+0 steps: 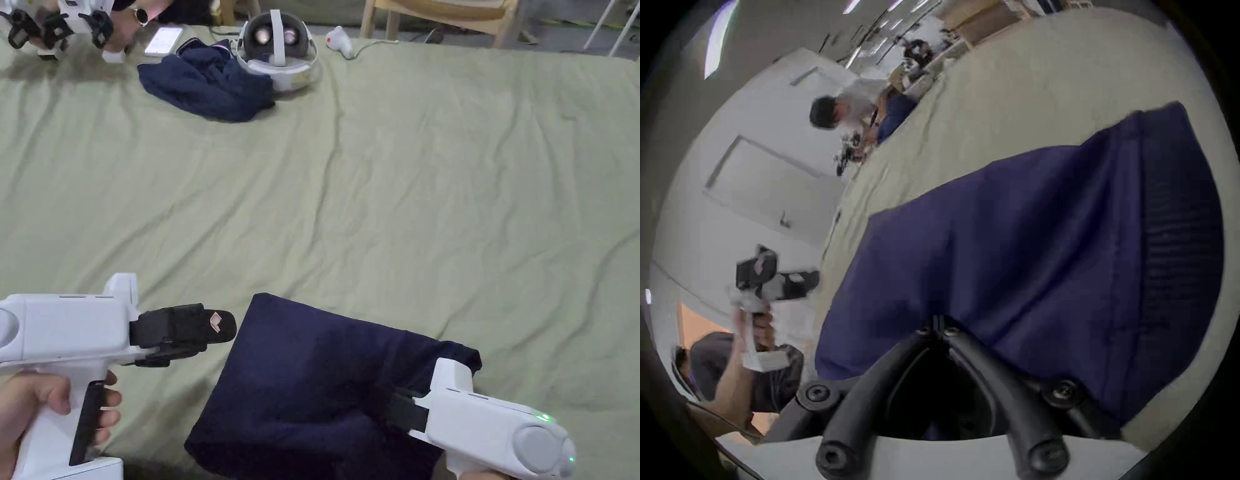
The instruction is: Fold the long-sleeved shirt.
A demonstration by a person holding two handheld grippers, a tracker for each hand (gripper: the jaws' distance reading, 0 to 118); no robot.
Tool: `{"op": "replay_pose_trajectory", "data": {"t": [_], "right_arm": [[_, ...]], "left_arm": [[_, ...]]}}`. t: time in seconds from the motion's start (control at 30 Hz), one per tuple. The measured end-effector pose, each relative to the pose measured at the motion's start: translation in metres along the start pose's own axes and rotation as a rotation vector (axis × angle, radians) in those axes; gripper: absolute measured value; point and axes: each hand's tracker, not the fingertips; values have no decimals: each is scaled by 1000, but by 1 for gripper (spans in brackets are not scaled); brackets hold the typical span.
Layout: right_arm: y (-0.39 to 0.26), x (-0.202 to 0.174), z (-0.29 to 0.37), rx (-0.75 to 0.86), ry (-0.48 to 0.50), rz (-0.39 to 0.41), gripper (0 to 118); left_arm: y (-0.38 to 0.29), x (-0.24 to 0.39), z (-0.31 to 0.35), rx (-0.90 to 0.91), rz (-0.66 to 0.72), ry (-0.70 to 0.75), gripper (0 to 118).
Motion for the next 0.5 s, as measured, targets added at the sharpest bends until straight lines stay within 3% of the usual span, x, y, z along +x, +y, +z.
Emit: {"op": "replay_pose_trajectory", "data": {"t": [0.03, 0.1, 0.2, 0.27, 0.3, 0.33, 0.37, 0.4, 0.43, 0.47, 0.5], "right_arm": [[2, -1, 3, -6, -28, 25, 0], [5, -4, 7, -9, -56, 83, 0], [6, -7, 11, -2, -71, 78, 0], [4, -9, 13, 13, -86, 97, 0], [3, -10, 14, 20, -87, 108, 0], [2, -12, 17, 34, -98, 123, 0], [2, -15, 19, 44, -114, 135, 0], [2, -19, 20, 50, -123, 153, 0], [1, -24, 25, 87, -137, 183, 0], [0, -31, 30, 114, -148, 212, 0], [-1, -39, 36, 135, -150, 244, 0]], "left_arm": [[13, -38, -8, -43, 10, -25, 112], [6, -59, -28, -53, 48, -132, 110], [4, -80, -66, -169, 153, -13, 111], [-5, -81, -69, -169, 116, -107, 110], [10, -75, -69, -126, 85, -240, 99], [7, -76, -76, -154, 192, -271, 78], [2, -73, -84, -176, 229, -245, 35], [-4, -70, -95, -184, 191, -177, 18], [0, -64, -103, -202, 78, -96, 18], [-2, -65, -104, -196, 59, -92, 17], [-1, -70, -100, -173, 128, -148, 17]]}}
